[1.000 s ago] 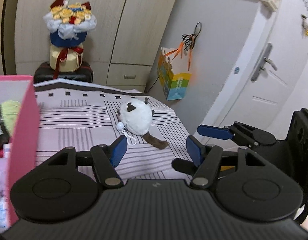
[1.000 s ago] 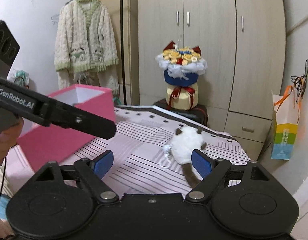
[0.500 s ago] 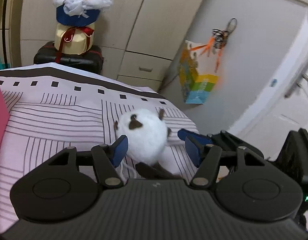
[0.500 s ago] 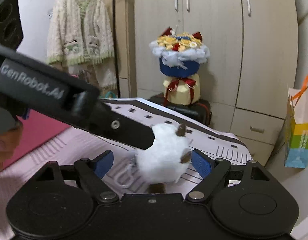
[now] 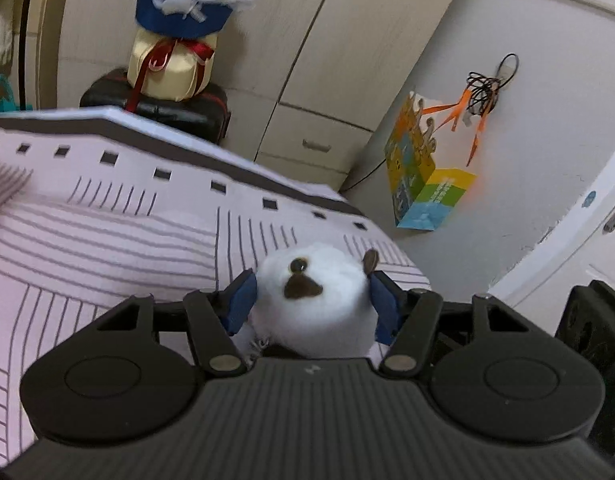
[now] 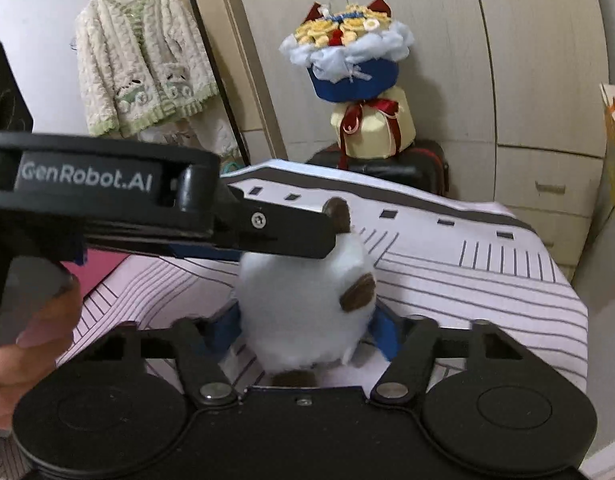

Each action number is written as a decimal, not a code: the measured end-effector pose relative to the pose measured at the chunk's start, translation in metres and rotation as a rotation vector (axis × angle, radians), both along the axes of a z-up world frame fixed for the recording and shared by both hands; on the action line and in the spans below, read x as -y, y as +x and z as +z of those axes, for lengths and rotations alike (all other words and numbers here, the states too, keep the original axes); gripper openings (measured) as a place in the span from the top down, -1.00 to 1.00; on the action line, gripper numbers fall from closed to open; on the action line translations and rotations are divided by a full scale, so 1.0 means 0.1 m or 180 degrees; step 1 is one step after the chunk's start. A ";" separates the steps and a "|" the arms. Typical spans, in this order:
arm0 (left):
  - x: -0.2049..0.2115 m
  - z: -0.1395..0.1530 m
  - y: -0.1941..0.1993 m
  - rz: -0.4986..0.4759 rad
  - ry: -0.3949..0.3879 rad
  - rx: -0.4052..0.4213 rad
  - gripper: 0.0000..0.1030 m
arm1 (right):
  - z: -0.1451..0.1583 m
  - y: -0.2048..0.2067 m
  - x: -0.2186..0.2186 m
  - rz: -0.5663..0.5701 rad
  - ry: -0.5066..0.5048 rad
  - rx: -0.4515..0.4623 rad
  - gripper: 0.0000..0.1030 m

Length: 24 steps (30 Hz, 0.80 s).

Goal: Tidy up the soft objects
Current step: 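Grasp the white cat plush with both grippers, then carry the white cat plush into the pink box and open both grippers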

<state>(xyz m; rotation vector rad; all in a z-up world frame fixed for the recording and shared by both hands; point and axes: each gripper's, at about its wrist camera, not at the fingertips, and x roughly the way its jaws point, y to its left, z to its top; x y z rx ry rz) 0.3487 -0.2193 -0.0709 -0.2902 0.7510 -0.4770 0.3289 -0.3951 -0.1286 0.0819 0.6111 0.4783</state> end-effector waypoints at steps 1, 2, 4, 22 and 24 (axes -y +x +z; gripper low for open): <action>0.00 -0.02 0.01 0.0004 -0.0024 -0.0028 -0.17 | 0.00 0.00 -0.02 -0.0022 -0.0024 0.0002 -0.27; -0.01 -0.03 0.01 0.0005 -0.0048 -0.0043 -0.16 | 0.00 -0.03 -0.03 -0.0054 -0.0033 0.0011 -0.24; -0.01 -0.02 -0.01 -0.0029 -0.0046 -0.0026 -0.11 | 0.01 -0.07 -0.05 -0.0113 -0.0011 0.0010 -0.20; -0.40 0.28 -0.95 -0.0343 0.0079 0.0169 -0.07 | 0.35 -1.04 -0.57 -0.0451 0.0115 -0.0274 -0.17; -0.48 0.30 -1.09 -0.0389 0.0081 0.0171 -0.07 | 0.37 -1.22 -0.66 -0.0487 0.0112 -0.0272 -0.17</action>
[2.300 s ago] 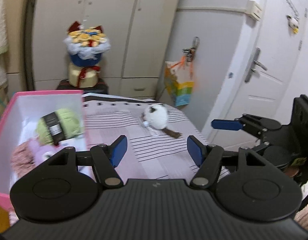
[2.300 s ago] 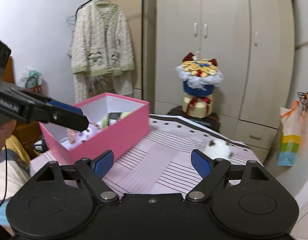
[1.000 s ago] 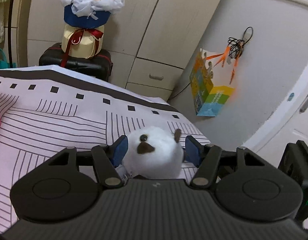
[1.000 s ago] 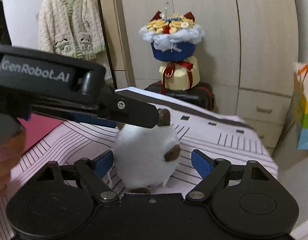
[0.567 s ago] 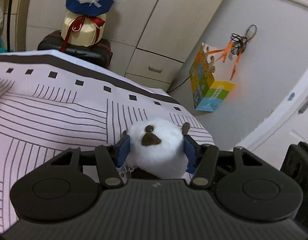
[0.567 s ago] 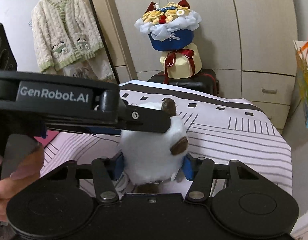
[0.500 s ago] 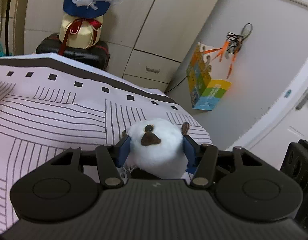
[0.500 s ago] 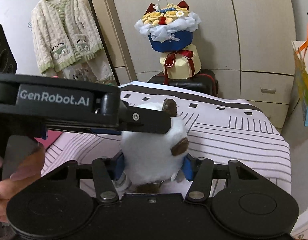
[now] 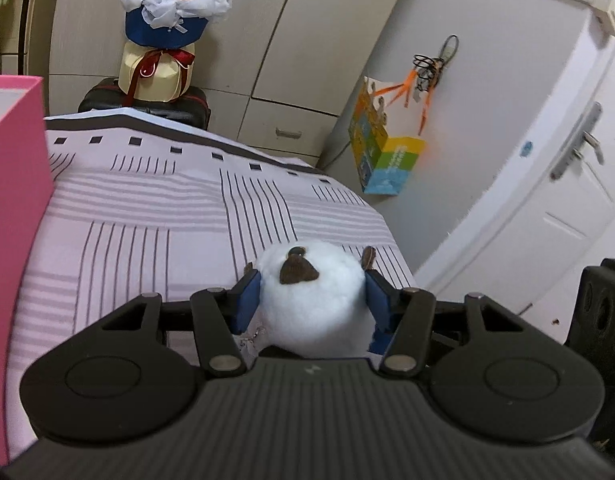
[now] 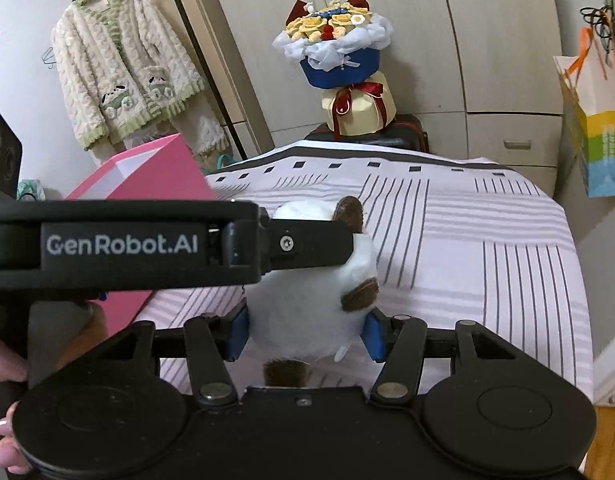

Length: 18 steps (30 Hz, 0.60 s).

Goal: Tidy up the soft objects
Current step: 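Carry the white cat plush into the pink box and open both grippers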

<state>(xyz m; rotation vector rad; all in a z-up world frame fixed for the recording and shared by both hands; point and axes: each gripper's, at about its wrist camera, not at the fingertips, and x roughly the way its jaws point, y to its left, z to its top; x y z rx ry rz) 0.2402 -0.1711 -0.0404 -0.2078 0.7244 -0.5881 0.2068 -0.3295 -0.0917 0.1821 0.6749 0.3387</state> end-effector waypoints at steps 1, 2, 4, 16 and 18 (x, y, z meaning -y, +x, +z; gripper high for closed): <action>-0.04 0.01 -0.07 -0.0029 0.0012 0.0012 -0.07 | 0.01 -0.07 -0.04 -0.0016 0.0001 -0.0002 -0.17; -0.08 0.02 -0.15 -0.0057 0.0027 0.0027 -0.07 | 0.01 -0.16 -0.09 -0.0032 0.0000 -0.0010 -0.17; -0.17 0.02 -0.32 -0.0107 0.0035 0.0047 -0.07 | 0.02 -0.33 -0.18 -0.0058 -0.0009 -0.0001 -0.17; -0.76 -0.02 -1.12 -0.0167 0.0097 0.0179 -0.07 | -0.01 -1.13 -0.78 -0.0087 -0.0093 0.0100 -0.17; -0.85 -0.02 -1.24 -0.0128 0.0084 0.0209 -0.07 | 0.01 -1.21 -0.87 -0.0049 -0.0118 0.0099 -0.17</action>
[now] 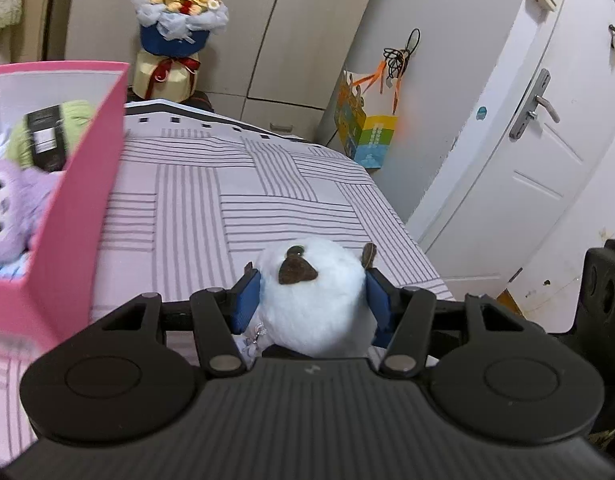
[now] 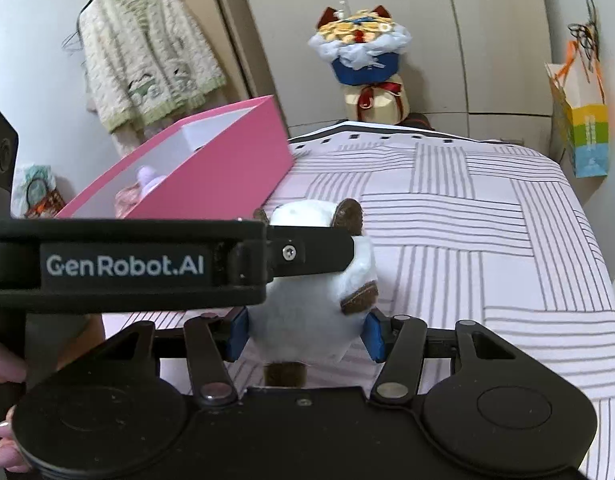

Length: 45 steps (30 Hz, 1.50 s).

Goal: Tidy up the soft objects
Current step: 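Carry the white cat plush into the pink box and open both grippers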

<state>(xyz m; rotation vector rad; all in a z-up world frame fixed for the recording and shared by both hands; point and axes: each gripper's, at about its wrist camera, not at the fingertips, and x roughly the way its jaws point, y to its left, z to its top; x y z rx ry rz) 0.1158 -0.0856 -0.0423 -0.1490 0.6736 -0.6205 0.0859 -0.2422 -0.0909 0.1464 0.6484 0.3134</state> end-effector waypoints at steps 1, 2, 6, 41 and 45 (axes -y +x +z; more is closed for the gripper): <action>-0.04 0.00 -0.05 0.0019 -0.0002 0.0019 -0.07 | 0.01 -0.04 -0.04 0.0020 -0.0018 0.0006 -0.17; -0.08 0.02 -0.09 0.0041 -0.0010 0.0041 -0.07 | 0.04 -0.07 -0.09 0.0039 -0.0034 0.0020 -0.17; -0.26 0.14 -0.29 0.0081 -0.0061 0.0211 -0.08 | 0.19 -0.20 -0.24 0.0112 -0.0066 0.0164 -0.17; -1.91 0.84 1.26 0.1090 0.0064 0.0305 -0.14 | 0.84 1.86 -1.84 0.1248 -0.0015 0.0061 -0.19; -1.98 0.68 1.45 0.1148 0.0056 0.0126 -0.14 | 0.72 2.09 -1.94 0.1334 -0.0111 -0.0110 -0.20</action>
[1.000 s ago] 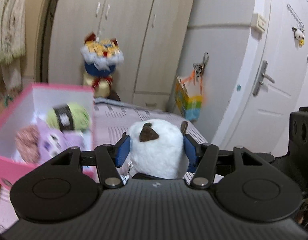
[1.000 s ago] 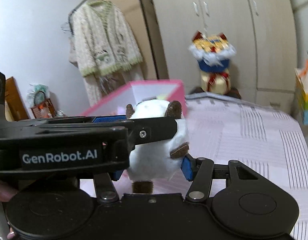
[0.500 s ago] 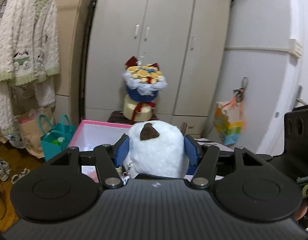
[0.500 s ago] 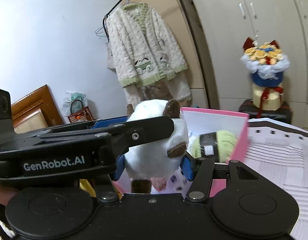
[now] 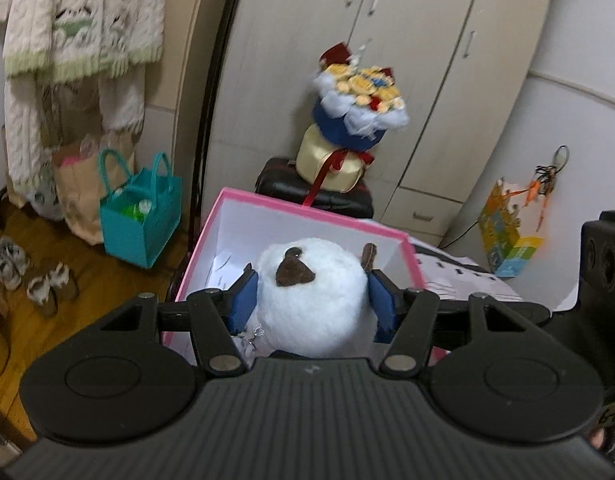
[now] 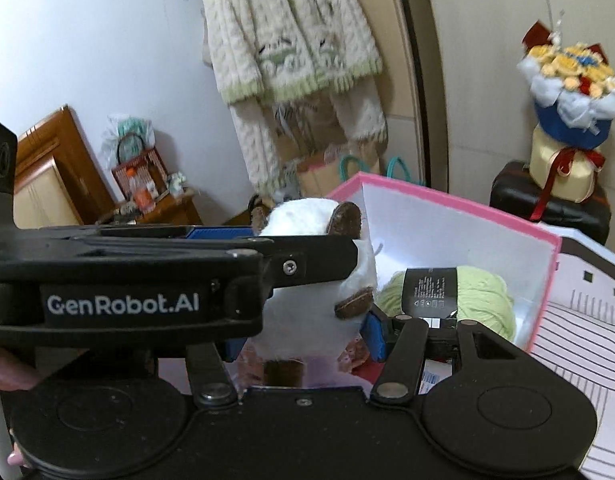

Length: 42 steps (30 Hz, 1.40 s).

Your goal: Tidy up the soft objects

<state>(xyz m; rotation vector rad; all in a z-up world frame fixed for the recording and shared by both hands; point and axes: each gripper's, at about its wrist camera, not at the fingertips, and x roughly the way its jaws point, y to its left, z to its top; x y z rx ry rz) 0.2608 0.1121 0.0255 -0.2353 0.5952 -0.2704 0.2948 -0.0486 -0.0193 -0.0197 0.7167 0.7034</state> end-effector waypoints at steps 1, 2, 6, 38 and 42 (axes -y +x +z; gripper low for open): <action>0.00 -0.03 0.03 0.0007 0.0004 -0.0022 -0.14 | -0.02 0.04 -0.02 0.0013 -0.0025 -0.0019 -0.21; -0.01 -0.06 0.06 0.0019 0.0013 -0.0033 -0.14 | -0.04 0.06 -0.03 0.0034 -0.0051 -0.0024 -0.23; -0.03 -0.10 0.07 0.0145 0.0039 0.0000 -0.14 | -0.05 0.06 -0.04 0.0083 -0.0156 0.0121 -0.29; 0.35 0.33 -1.60 -0.0324 0.0406 0.0438 -0.34 | 0.34 -1.86 1.20 -0.0740 -0.0164 0.0920 -0.51; 0.41 0.36 -1.79 -0.0384 0.0473 0.0443 -0.70 | 0.37 -2.07 1.32 -0.0873 -0.0233 0.0933 -0.66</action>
